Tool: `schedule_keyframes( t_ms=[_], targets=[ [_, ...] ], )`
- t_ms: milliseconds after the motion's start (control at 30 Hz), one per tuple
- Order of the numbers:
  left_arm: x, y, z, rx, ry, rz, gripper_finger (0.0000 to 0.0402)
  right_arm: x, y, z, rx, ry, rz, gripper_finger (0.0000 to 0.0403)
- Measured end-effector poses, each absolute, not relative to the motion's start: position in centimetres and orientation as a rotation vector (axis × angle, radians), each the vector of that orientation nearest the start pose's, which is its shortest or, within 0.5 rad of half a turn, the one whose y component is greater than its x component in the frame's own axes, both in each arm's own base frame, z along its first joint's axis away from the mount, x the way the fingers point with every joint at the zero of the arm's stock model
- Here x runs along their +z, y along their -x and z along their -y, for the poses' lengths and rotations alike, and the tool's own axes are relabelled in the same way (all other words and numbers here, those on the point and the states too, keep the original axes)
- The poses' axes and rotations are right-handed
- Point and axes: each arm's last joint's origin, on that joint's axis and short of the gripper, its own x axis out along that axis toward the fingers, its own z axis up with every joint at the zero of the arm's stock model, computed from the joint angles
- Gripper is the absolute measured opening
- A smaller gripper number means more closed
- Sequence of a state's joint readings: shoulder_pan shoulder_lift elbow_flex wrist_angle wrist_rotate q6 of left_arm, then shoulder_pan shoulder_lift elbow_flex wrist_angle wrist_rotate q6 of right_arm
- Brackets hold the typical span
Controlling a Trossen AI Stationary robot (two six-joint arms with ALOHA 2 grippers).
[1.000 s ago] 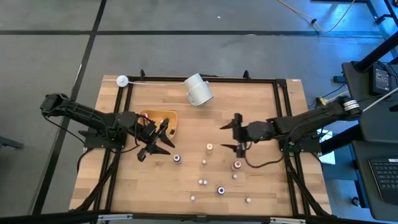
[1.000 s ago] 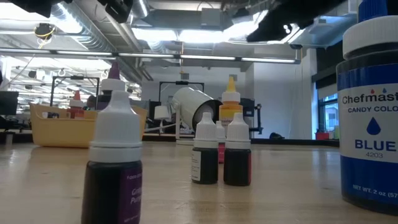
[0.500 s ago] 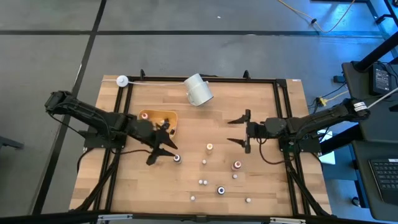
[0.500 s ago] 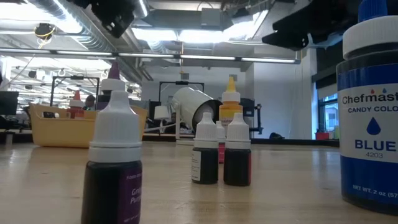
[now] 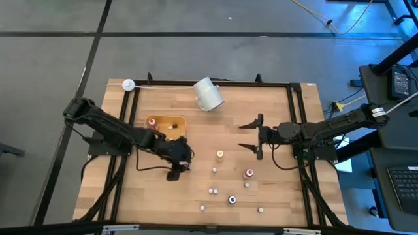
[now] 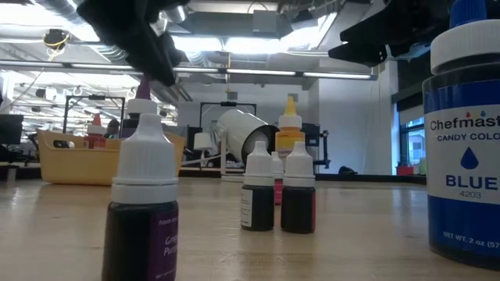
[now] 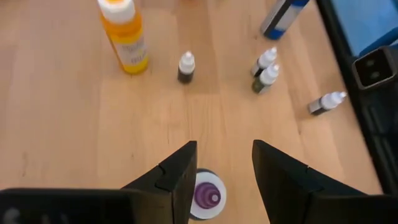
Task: Pick & Place food coloring
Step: Put the large purple food coloring bottle into the bin
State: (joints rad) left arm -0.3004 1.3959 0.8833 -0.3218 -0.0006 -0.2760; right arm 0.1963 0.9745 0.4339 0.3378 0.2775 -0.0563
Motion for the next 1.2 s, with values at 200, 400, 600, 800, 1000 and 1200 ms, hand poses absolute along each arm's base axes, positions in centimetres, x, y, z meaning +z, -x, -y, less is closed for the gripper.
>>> schedule_keyframes(
  t_ms=[200, 400, 600, 800, 1000, 1200],
  targets=[
    [21.3, -27.0, 8.6, -0.144, 0.137, -0.929, 0.015, 22.8, -20.4, -3.2, -0.075, 0.101, -0.199, 0.0337],
    [20.9, -26.5, 8.3, -0.068, 0.148, -0.99, 0.015, 22.8, -20.4, -3.2, -0.075, 0.101, -0.198, 0.0337],
    [20.7, -26.3, 8.2, -0.057, 0.148, -1.014, 0.0152, 22.8, -20.4, -3.2, -0.075, 0.101, -0.199, 0.0337],
    [20.7, -26.3, 8.3, -0.069, 0.173, -1.021, 0.0149, 22.8, -20.4, -3.2, -0.075, 0.102, -0.199, 0.0337],
    [20.8, -26.4, 8.3, -0.042, 0.227, -1.015, 0.0152, 22.8, -20.4, -3.2, -0.075, 0.104, -0.205, 0.0337],
    [20.8, -26.4, 8.3, -0.027, 0.246, -1.015, 0.0148, 22.7, -20.4, -3.2, -0.074, 0.105, -0.207, 0.0337]
  ],
)
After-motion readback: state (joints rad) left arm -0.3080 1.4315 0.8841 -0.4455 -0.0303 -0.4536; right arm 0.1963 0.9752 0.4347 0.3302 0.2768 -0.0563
